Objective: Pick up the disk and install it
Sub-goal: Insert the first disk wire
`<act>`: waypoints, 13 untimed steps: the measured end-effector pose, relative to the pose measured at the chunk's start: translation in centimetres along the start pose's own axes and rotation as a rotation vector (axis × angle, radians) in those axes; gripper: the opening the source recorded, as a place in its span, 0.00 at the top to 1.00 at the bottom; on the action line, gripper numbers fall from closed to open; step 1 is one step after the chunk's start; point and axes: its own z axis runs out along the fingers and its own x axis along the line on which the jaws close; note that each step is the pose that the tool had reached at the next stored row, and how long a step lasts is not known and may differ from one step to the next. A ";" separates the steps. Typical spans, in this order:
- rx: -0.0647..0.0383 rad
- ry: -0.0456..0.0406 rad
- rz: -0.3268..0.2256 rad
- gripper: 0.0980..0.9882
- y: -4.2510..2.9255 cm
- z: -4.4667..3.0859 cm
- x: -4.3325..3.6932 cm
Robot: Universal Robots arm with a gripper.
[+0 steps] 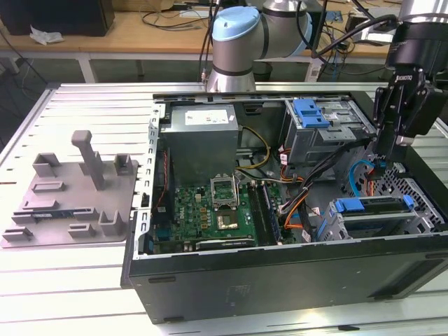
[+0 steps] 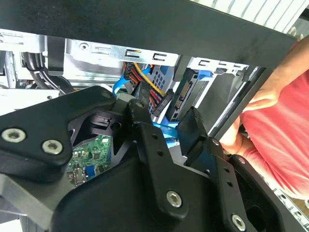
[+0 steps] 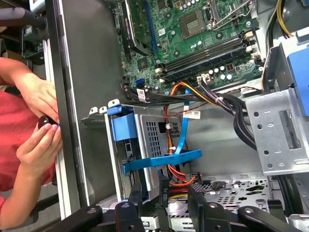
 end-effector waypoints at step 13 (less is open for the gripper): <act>0.000 0.0004 0.000 0.78 -0.01 0.03 0.02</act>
